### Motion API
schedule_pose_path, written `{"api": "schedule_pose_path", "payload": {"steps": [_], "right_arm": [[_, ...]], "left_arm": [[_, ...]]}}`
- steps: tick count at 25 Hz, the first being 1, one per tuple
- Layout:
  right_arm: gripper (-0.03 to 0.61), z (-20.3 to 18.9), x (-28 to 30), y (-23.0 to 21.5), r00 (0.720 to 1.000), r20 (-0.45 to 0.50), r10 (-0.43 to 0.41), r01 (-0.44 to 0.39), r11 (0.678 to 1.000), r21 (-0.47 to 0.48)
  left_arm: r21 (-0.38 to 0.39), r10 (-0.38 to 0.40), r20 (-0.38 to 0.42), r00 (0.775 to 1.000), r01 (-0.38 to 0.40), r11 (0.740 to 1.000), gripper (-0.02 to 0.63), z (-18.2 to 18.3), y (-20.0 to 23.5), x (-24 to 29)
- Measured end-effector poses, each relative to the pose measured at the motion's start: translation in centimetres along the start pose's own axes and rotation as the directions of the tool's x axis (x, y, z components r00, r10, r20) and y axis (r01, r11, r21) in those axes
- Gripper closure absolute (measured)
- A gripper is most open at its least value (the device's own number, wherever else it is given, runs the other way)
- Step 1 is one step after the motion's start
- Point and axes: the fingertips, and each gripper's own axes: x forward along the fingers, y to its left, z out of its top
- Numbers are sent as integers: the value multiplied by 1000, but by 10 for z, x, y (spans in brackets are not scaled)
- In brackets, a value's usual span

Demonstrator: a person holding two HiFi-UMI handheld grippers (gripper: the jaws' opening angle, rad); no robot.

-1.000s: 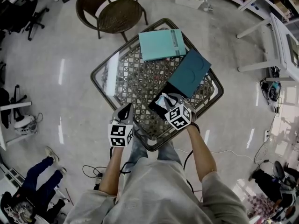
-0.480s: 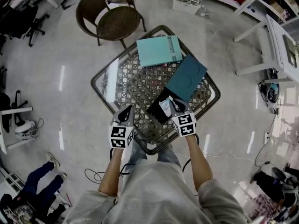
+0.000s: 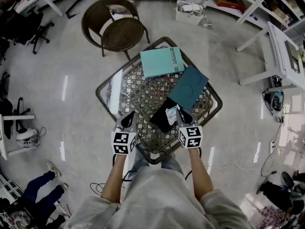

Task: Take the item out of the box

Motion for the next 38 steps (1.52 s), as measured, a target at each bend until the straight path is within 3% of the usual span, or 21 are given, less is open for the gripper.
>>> {"api": "schedule_pose_path", "payload": {"steps": [11, 27, 38], "right_arm": [[528, 91, -40, 1, 981, 187, -56, 67, 996, -54], [528, 198, -83, 17, 918, 391, -69, 128, 984, -125], [528, 227, -101, 22, 884, 461, -72, 157, 976, -149]], "left_arm": [[47, 14, 125, 992, -20, 999, 611, 73, 6, -22], [101, 11, 300, 954, -44, 994, 611, 170, 13, -57], [137, -14, 360, 933, -38, 990, 611, 198, 3, -65]]}}
